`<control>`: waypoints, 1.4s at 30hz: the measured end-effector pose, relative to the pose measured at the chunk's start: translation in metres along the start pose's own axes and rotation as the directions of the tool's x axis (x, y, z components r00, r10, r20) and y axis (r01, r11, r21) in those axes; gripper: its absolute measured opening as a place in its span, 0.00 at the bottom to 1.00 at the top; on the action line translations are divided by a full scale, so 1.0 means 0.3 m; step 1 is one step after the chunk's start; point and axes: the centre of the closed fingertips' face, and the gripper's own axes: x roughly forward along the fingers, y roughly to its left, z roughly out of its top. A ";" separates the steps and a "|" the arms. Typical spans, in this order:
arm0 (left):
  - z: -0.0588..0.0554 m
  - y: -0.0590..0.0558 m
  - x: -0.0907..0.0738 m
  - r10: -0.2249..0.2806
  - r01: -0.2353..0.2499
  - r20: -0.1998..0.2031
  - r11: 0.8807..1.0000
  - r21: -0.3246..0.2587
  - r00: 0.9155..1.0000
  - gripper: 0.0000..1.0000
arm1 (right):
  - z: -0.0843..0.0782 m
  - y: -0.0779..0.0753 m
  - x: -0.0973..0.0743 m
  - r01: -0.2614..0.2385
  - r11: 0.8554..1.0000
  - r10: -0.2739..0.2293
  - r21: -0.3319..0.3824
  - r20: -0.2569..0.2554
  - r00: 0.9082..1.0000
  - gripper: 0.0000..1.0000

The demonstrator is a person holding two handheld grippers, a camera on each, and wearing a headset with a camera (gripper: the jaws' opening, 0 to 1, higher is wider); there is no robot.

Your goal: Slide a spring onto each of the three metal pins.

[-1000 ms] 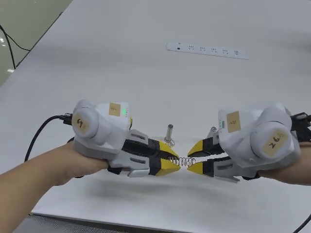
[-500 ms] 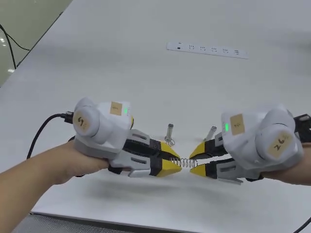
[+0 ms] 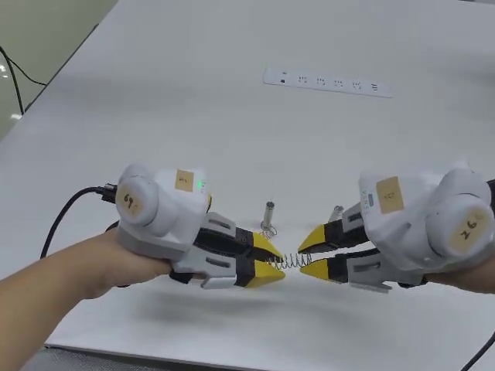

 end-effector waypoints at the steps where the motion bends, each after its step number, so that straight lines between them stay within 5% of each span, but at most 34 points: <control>1: 0.000 0.000 0.001 0.000 0.000 -0.001 1.000 0.001 1.000 0.02 | 0.004 -0.001 -0.001 -0.003 1.000 0.003 0.002 0.001 1.000 0.07; 16: 0.026 0.011 -0.008 0.020 -0.020 0.011 0.999 0.029 1.000 0.03 | 0.113 -0.024 -0.008 -0.009 1.000 0.006 0.024 0.108 0.994 0.07; 42: -0.006 -0.011 -0.016 0.026 -0.026 -0.006 1.000 -0.002 1.000 0.03 | 0.155 -0.014 0.025 -0.013 0.989 -0.020 0.144 0.224 0.974 0.06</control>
